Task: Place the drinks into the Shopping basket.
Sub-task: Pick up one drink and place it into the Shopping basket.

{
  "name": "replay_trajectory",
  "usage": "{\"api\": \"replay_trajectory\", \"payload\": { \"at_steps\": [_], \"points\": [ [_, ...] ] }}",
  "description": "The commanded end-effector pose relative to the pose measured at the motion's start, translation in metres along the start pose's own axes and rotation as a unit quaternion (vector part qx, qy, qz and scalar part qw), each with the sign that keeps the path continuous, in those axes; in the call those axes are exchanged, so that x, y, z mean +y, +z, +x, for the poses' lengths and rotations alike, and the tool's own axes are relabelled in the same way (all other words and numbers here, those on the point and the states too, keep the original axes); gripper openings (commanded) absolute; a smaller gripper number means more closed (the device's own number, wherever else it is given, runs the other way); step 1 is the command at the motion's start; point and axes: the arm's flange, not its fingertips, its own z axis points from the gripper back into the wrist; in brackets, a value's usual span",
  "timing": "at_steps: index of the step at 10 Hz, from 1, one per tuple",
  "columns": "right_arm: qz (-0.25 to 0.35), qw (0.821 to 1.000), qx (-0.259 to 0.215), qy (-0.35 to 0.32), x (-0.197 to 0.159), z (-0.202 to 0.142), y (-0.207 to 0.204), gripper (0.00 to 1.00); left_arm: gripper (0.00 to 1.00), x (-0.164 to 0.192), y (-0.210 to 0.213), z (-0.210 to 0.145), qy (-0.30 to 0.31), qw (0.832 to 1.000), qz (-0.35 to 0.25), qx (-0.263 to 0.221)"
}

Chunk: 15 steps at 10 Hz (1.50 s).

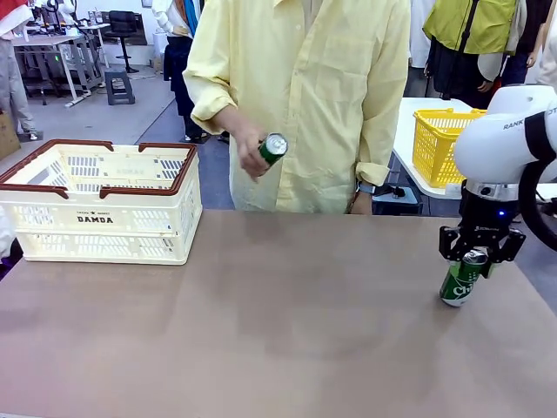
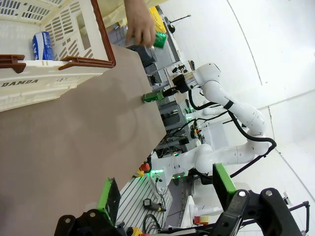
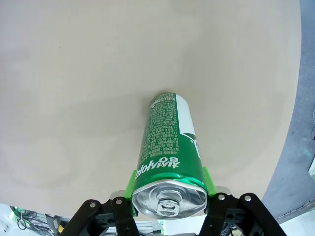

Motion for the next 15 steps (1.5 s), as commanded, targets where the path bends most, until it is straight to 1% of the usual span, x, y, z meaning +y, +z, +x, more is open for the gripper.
{"api": "replay_trajectory", "payload": {
  "at_steps": [1,2,3,4,5,6,7,8,9,10,12,13,14,15],
  "points": [
    [0.016,1.000,-0.017,0.015,-0.004,-0.011,0.022,0.00,1.00,-0.001,0.000,-0.003,0.000,1.000,-0.002,0.000],
    [0.041,0.998,-0.020,0.046,-0.010,-0.020,0.044,0.00,1.00,-0.001,0.000,-0.003,0.000,1.000,-0.002,0.000],
    [0.052,0.995,-0.017,0.078,-0.015,-0.034,0.078,0.00,1.00,-0.001,0.000,-0.003,0.000,1.000,-0.002,0.000],
    [0.050,0.994,-0.017,0.098,-0.017,-0.052,0.117,0.00,1.00,-0.001,0.000,-0.003,0.000,1.000,-0.002,0.000],
    [0.046,0.992,-0.030,0.116,-0.009,-0.074,0.156,0.00,1.00,-0.001,0.000,-0.003,0.000,1.000,-0.002,0.000],
    [0.049,0.988,-0.058,0.135,0.008,-0.089,0.179,0.00,1.00,-0.001,0.000,-0.003,0.000,1.000,-0.002,0.000],
    [0.052,0.985,-0.064,0.151,0.025,-0.098,0.189,0.00,1.00,-0.001,0.000,-0.003,0.000,1.000,-0.002,0.000],
    [0.054,0.980,-0.080,0.172,0.043,-0.105,0.190,0.00,1.00,-0.001,0.000,-0.003,0.000,1.000,-0.002,0.000],
    [0.058,0.977,-0.092,0.182,0.047,-0.103,0.178,0.00,1.00,-0.001,0.000,-0.003,0.000,1.000,-0.002,0.000],
    [0.043,0.985,-0.071,0.153,0.028,-0.116,0.200,0.00,1.00,-0.001,0.000,-0.003,0.000,1.000,-0.002,0.000],
    [0.043,0.985,-0.071,0.153,0.028,-0.116,0.200,0.00,1.00,0.000,0.000,0.000,0.000,1.000,0.000,0.000],
    [0.044,0.983,-0.073,0.166,0.042,-0.115,0.195,0.00,1.00,-0.030,0.018,-0.030,-0.007,0.996,0.060,0.068],
    [0.049,0.980,-0.080,0.176,0.074,-0.111,0.188,0.00,1.00,-0.057,0.060,-0.044,-0.022,0.991,0.099,0.087],
    [0.059,0.975,-0.087,0.195,0.103,-0.105,0.186,0.00,1.00,-0.068,0.088,-0.053,-0.010,0.991,0.126,0.046]
  ]
}}
